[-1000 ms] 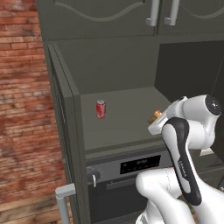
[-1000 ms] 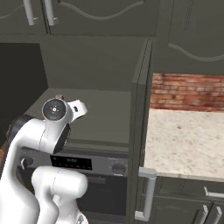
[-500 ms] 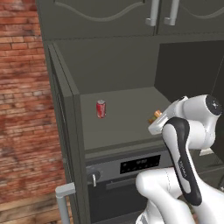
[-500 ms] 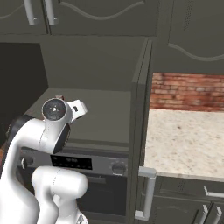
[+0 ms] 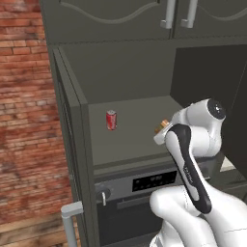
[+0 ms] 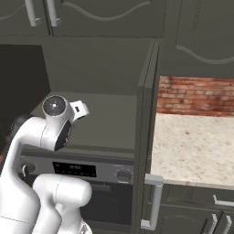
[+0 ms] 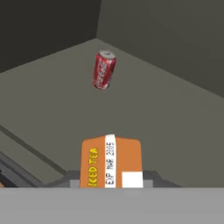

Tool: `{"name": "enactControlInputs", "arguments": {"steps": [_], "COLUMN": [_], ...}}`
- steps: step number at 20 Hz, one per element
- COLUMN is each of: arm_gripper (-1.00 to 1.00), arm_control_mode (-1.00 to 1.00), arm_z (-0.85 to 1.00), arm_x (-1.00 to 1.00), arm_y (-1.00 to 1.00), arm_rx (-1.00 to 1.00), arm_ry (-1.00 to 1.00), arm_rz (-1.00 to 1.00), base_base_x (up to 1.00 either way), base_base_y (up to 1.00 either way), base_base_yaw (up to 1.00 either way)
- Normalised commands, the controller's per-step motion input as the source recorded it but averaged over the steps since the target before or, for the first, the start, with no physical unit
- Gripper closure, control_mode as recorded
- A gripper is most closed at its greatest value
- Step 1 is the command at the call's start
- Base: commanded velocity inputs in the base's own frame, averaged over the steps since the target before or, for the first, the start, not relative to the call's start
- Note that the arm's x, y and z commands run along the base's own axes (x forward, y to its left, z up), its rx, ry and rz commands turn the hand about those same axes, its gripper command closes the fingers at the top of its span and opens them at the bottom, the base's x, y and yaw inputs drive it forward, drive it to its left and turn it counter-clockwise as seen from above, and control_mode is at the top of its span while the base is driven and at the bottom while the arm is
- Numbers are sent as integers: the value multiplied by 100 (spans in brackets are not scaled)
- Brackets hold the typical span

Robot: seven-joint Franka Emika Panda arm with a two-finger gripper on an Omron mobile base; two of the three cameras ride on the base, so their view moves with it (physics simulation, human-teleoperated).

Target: Pick the boxed drink, can from the counter and place them in the open cabinet.

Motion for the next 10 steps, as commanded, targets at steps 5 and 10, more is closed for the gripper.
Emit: {"name": "enactControlInputs", "arguments": {"steps": [5, 10], "arm_gripper": [100, 100], "arm_control_mode": [-100, -100], "arm_z": [-2, -1], "arm_x": [45, 13], "arm_y": [18, 5], "arm_rx": [-6, -2], "arm_ry": [25, 10], "arm_rz": [-4, 0], "base_base_x": [0, 0], "base_base_y": [0, 0], "base_base_yaw": [0, 0]}}
